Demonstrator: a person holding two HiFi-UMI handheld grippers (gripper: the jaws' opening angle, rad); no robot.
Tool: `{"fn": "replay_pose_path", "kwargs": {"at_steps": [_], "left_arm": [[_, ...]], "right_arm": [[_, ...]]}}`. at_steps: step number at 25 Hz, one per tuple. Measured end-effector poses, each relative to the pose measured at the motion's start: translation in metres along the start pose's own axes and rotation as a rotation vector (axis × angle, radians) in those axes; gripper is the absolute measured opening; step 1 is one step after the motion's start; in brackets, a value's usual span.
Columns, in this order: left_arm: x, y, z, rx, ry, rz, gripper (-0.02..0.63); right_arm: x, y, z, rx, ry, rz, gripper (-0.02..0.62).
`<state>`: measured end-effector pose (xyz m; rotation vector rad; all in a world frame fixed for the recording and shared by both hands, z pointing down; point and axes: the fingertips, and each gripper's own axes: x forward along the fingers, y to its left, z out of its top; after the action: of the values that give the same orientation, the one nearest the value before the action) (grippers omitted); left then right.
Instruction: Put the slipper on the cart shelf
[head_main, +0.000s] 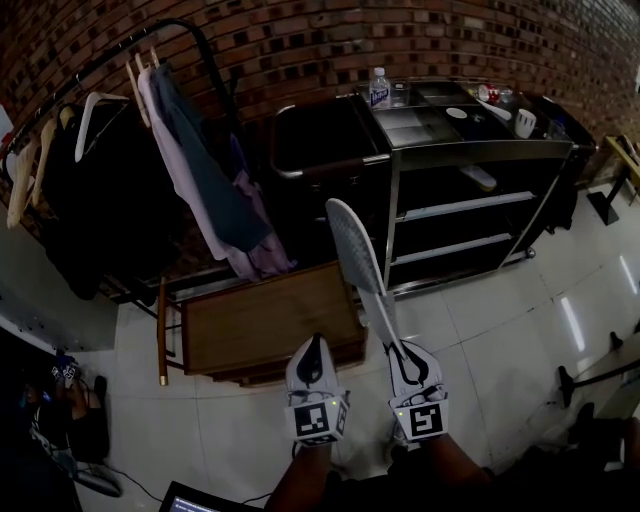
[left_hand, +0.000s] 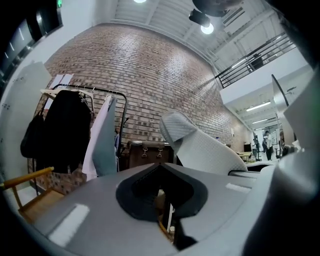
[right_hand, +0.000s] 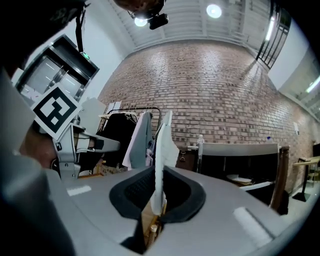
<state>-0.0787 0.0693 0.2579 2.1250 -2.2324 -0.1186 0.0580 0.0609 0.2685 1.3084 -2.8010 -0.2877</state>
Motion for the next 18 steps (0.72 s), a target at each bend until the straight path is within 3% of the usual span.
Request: {"fn": "replay_pose_path", "kwargs": {"at_steps": [6, 13, 18], "left_arm": [[0.028, -0.046, -0.015, 0.001, 0.029, -0.047, 0.017], [0.070, -0.116, -0.045, -0.015, 0.052, -0.111, 0.017], [0.098, -0.144, -0.045, 0.002, 0.059, -0.104, 0.017]], "right_arm": [[-0.015, -0.055, -0.028, 0.008, 0.066, -0.061, 0.034], [-0.041, -0.134, -0.093, 0.040, 0.231, -0.133, 0.035], [-0.048, -0.182, -0.133, 0.078, 0.330, -0.147, 0.035]]}}
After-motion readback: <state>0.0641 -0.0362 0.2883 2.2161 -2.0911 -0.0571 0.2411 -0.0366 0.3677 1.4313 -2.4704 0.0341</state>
